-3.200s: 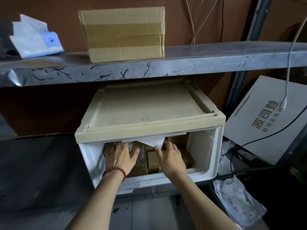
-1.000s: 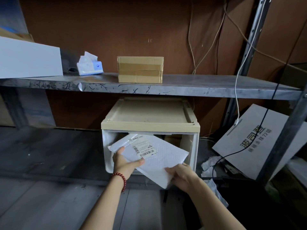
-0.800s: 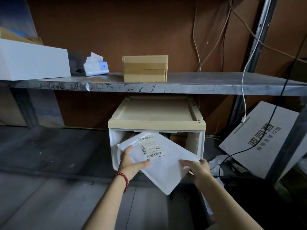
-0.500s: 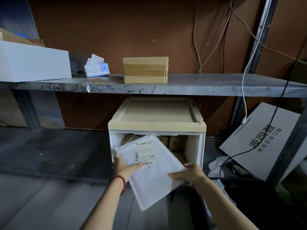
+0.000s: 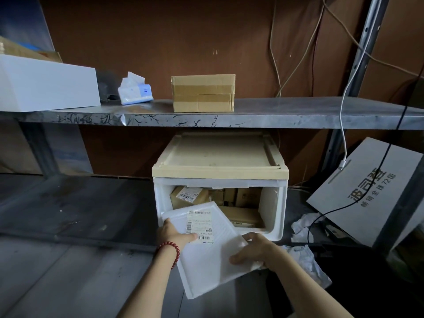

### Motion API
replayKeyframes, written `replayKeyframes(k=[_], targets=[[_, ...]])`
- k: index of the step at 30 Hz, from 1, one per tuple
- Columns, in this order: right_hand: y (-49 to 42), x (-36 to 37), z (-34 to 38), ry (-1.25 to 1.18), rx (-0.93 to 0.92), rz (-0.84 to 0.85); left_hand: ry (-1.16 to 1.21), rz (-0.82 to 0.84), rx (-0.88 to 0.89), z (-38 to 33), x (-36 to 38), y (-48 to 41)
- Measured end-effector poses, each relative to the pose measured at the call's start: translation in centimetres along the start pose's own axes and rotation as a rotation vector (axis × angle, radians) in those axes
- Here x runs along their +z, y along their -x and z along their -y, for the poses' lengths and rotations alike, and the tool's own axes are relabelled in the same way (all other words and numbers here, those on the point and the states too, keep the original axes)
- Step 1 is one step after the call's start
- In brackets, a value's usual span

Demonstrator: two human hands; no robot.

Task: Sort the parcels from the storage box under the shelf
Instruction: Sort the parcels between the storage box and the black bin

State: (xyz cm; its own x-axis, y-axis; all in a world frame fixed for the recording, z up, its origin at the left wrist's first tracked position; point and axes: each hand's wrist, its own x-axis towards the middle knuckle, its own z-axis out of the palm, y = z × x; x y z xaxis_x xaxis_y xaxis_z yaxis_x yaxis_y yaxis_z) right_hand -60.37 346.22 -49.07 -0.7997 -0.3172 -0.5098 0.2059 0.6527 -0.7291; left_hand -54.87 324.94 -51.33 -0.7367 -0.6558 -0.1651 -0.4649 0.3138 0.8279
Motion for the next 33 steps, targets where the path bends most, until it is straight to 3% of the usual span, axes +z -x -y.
replayKeyframes(k=[11, 18, 23, 28, 33], targets=[[0.5, -0.2, -0.3, 0.181, 0.051, -0.031, 0.065, 0.024, 0.059, 0.5, 0.7, 0.4], [0.6, -0.4, 0.2, 0.11, -0.02, -0.099, 0.163, -0.032, 0.158, 0.0, 0.7, 0.0], [0.1, -0.3, 0.6, 0.044, -0.129, -0.238, 0.221, -0.055, 0.23, -0.8, 0.6, -0.7], [-0.6, 0.0, 0.8, -0.046, -0.185, -0.33, 0.196, -0.074, 0.266, -1.8, 0.4, -0.8], [-0.7, 0.1, 0.6, -0.16, -0.183, -0.243, -0.031, 0.063, 0.225, -1.7, 0.9, 0.0]])
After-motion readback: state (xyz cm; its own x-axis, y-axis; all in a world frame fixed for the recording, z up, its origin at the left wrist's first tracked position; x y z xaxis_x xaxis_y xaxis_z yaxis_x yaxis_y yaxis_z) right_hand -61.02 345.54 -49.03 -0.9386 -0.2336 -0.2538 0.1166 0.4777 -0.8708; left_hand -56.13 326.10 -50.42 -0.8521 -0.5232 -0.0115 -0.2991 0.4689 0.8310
